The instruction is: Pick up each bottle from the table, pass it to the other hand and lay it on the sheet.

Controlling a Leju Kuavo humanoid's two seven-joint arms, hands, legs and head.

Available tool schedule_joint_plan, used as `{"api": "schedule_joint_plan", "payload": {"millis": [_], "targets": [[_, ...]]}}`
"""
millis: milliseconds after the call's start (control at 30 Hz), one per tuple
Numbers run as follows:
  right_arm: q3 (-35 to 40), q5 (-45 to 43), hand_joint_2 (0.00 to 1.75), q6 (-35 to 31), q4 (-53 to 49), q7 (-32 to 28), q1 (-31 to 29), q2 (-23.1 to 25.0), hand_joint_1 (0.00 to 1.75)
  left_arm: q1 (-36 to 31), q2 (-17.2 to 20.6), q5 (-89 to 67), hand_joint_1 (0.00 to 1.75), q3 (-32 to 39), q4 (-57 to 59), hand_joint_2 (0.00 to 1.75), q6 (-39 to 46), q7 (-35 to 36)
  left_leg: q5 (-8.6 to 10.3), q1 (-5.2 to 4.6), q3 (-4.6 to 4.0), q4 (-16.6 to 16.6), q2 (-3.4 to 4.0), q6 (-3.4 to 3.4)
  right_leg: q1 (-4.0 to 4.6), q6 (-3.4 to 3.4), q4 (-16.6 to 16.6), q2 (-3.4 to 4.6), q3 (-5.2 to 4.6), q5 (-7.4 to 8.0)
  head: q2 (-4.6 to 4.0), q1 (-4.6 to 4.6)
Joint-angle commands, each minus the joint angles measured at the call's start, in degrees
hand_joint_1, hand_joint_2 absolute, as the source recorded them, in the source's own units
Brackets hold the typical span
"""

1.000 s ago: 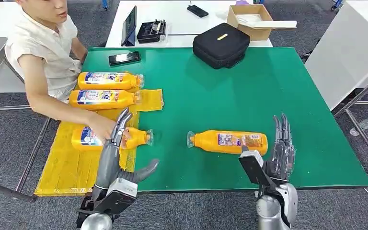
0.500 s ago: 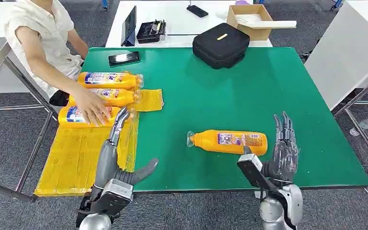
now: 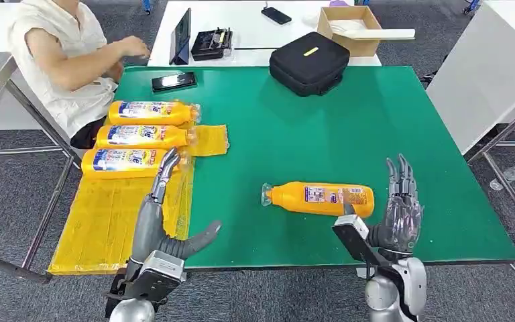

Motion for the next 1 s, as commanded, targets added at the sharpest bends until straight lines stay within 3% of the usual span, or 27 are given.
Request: {"api": "schedule_joint_plan", "payload": {"millis": [33, 233, 433, 600, 867, 1000], "targets": [[-0.1, 0.0, 1.75, -1.2, 4.5, 1.3, -4.1, -3.7, 0.00, -1.3, -0.9, 3.5, 0.00, -1.7, 1.5, 1.75, -1.2, 0.5, -0.06, 0.03, 0.16, 0.0, 0.17, 0.04, 0.07, -0.19, -0.1, 0.07, 0.17, -0.01, 0.00, 0.00], [-1.9, -1.6, 1.75, 0.8, 4.5, 1.4, -5.3, -3.1, 0.00, -0.4, -1.0, 3.7, 0.00, 0.4, 1.0, 1.75, 0.0, 0.5, -0.05, 0.02, 0.13, 0.0, 0.14, 0.02, 0.04, -0.15, -0.1, 0.07, 0.14, -0.01, 0.00, 0.00], [-1.0, 2.6, 1.75, 0.3, 8.4, 1.7, -8.5, -4.9, 0.00, -0.4, -0.8, 2.8, 0.00, 0.4, 0.0, 1.75, -0.9, 0.6, -0.04, 0.02, 0.11, 0.0, 0.18, 0.02, 0.05, -0.13, -0.1, 0.12, 0.11, 0.03, 0.00, 0.00], [1.7, 6.8, 1.75, 3.5, 19.2, 7.1, -9.9, -9.6, 0.00, -1.5, -2.1, 6.5, 0.00, -0.3, 4.9, 1.75, -3.4, 0.3, -0.04, 0.07, 0.24, -0.1, 0.16, 0.05, 0.11, -0.17, -0.2, 0.06, 0.31, 0.05, 0.00, 0.00], [2.5, 6.0, 1.75, 4.4, 35.5, 6.5, -12.6, -13.1, 0.00, -2.8, -2.6, 8.8, 0.00, -0.9, 6.4, 1.75, -5.4, 1.4, -0.06, 0.09, 0.34, -0.1, 0.16, 0.05, 0.13, -0.20, -0.3, 0.05, 0.43, 0.05, 0.00, -0.02], [3.2, 7.6, 1.75, 3.5, 41.8, 7.6, -15.5, -12.2, 0.00, -4.6, -2.7, 8.8, 0.00, -1.6, 7.0, 1.75, -5.6, 1.2, -0.03, 0.05, 0.26, -0.1, 0.13, 0.04, 0.09, -0.18, -0.2, 0.04, 0.32, 0.05, 0.00, -0.02]]}}
